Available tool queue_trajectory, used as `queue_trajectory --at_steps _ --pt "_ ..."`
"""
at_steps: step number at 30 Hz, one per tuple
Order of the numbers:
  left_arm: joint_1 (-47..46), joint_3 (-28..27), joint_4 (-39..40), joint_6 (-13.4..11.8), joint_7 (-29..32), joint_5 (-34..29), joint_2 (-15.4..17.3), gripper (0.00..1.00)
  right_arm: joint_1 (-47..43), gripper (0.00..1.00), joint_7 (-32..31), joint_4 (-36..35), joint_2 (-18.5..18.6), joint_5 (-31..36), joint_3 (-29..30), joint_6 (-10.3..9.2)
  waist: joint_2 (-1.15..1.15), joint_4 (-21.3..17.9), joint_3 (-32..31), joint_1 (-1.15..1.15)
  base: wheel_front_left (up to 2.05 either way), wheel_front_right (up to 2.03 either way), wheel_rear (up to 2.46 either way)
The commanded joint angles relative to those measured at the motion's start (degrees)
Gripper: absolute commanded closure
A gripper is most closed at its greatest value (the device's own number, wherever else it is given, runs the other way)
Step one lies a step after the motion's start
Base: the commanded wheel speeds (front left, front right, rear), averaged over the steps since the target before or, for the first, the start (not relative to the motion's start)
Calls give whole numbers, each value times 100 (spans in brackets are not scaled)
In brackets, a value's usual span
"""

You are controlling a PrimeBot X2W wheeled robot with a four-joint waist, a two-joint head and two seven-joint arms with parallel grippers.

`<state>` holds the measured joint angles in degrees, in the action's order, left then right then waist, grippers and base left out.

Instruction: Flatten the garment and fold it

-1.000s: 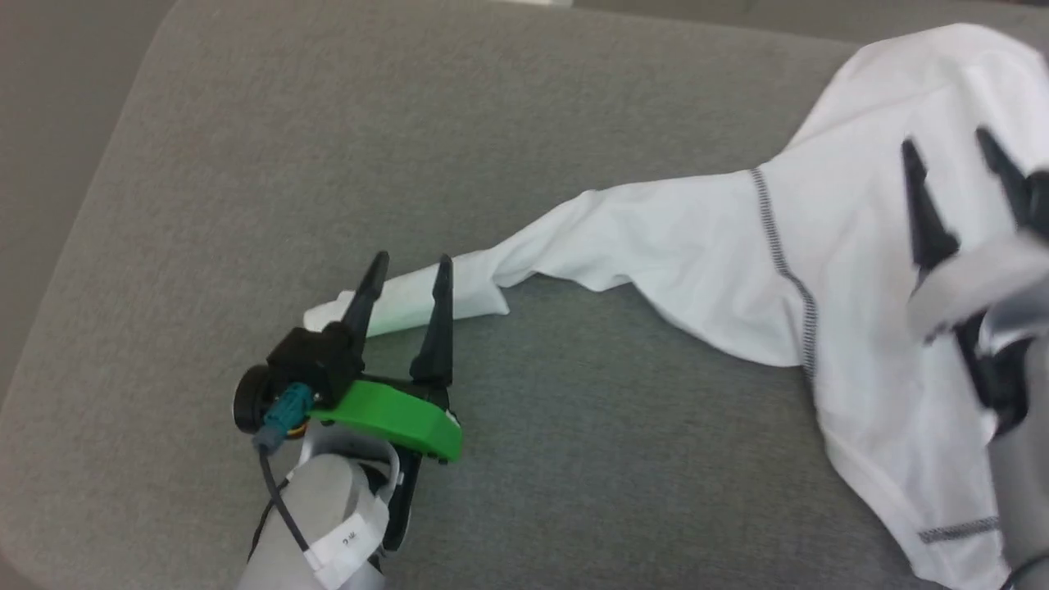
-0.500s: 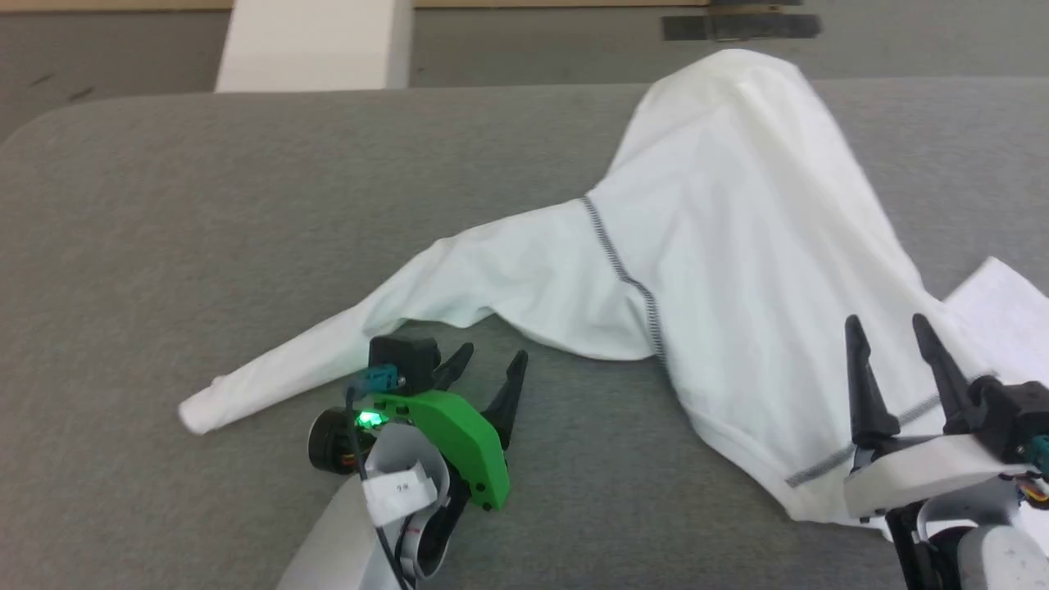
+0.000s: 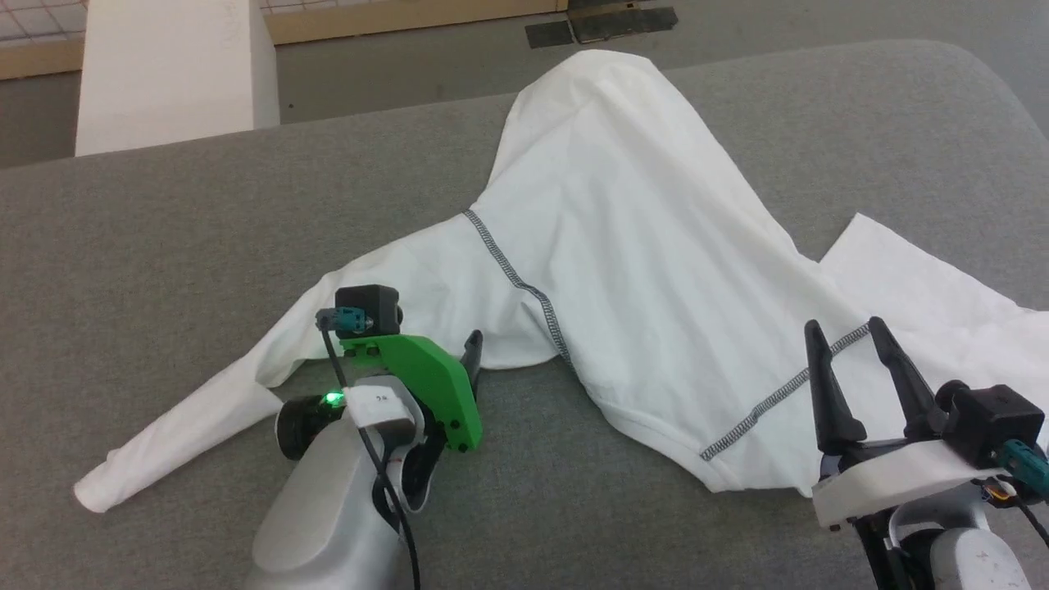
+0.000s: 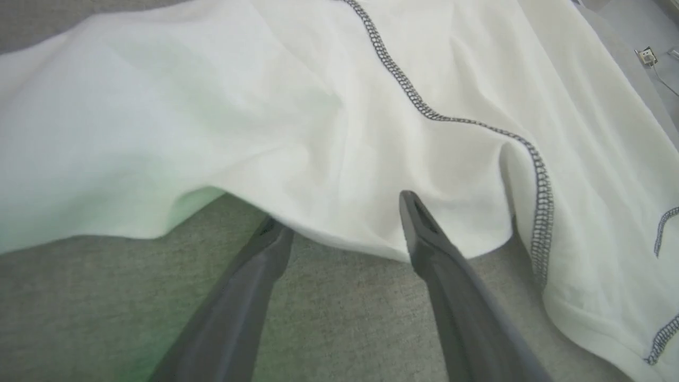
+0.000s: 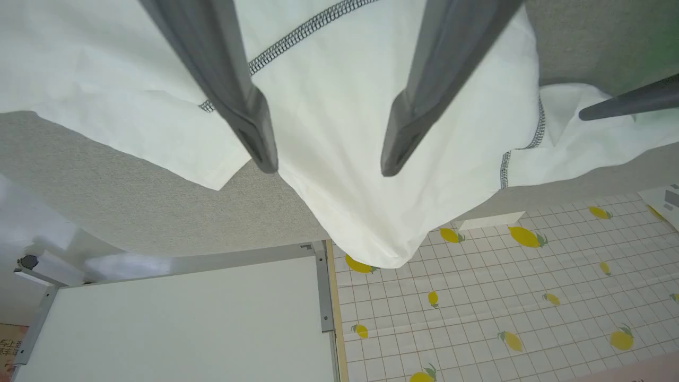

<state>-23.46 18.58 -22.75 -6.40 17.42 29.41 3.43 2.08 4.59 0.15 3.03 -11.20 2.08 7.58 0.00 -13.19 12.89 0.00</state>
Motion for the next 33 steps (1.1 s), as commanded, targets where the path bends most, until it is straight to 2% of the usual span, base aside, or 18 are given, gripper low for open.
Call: queue_trajectory --at_steps 1,2,3,4,5,10,16,21,27,33 --pt "-128 -21 -49 -49 46 -37 74 0 18 0 38 -42 -14 -60 -41 -9 0 -111 69 0 0 0 0" --pt "-159 -16 -81 -66 97 -53 109 0 26 0 39 -46 -14 -79 -66 -9 0 -137 87 0 0 0 0" --pt "-181 -1 -105 -72 134 -74 142 33 31 0 43 -48 -14 -91 -81 -9 0 -152 96 0 0 0 0" --pt "-201 20 -122 -66 161 -99 181 73 33 0 48 -49 -14 -105 -95 -9 0 -167 104 0 0 0 0" --pt "-208 37 -127 -52 175 -114 210 100 32 0 50 -49 -14 -114 -101 -9 0 -175 110 0 0 0 0" --pt "-76 63 -8 -7 119 -145 360 100 -36 0 12 -97 -14 -128 12 -9 0 -78 99 0 0 0 0" --pt "453 -275 590 -192 -282 -68 631 100 -250 0 -334 -355 -14 18 145 -9 0 265 7 0 0 0 0" --pt "963 -599 1197 -379 -435 20 891 100 -797 0 -1222 -765 8 378 113 -9 0 623 -46 0 0 0 0" --pt "1391 -729 1657 -491 -387 128 992 100 -1610 0 -2430 -1338 5 464 76 -9 0 868 -16 0 0 0 0" --pt "1575 -751 1852 -526 -385 232 949 100 -1866 0 -2860 -1474 266 683 -260 -9 0 907 47 0 0 0 0"
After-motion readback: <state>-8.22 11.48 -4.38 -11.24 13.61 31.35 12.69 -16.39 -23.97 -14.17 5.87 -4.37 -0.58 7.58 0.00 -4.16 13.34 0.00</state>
